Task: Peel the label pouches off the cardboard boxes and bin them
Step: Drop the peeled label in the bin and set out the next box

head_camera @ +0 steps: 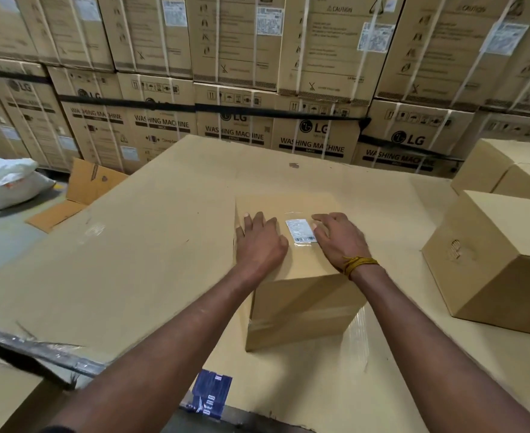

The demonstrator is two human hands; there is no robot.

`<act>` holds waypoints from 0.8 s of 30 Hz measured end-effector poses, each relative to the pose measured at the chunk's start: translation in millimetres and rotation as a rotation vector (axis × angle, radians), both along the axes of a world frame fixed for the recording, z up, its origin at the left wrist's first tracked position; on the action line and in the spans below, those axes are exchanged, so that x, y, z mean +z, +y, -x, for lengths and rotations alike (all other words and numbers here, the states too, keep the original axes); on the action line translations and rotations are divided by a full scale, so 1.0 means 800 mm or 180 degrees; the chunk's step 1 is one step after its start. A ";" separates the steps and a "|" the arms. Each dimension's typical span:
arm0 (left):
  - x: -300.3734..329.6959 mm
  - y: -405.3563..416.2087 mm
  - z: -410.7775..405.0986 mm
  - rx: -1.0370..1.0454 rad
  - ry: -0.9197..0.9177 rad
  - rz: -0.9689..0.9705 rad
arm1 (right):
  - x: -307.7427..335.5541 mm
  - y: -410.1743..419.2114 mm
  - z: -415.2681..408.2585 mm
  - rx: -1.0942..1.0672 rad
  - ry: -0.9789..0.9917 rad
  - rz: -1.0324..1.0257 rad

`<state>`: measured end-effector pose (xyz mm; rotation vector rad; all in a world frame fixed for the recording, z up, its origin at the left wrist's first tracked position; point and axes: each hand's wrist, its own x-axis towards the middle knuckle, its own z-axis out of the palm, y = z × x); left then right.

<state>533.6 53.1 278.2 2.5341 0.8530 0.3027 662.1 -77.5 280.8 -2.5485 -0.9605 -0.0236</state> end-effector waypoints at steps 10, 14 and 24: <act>0.000 0.045 -0.036 -0.0323 0.0044 -0.0018 | 0.007 0.053 -0.043 0.0395 0.0137 -0.0043; 0.004 0.081 -0.060 -0.0638 -0.0164 -0.0125 | 0.002 0.057 -0.053 0.0423 0.0002 -0.0021; -0.020 0.114 -0.102 -0.0764 -0.0569 -0.0539 | -0.011 0.057 -0.056 0.0396 -0.0136 -0.0239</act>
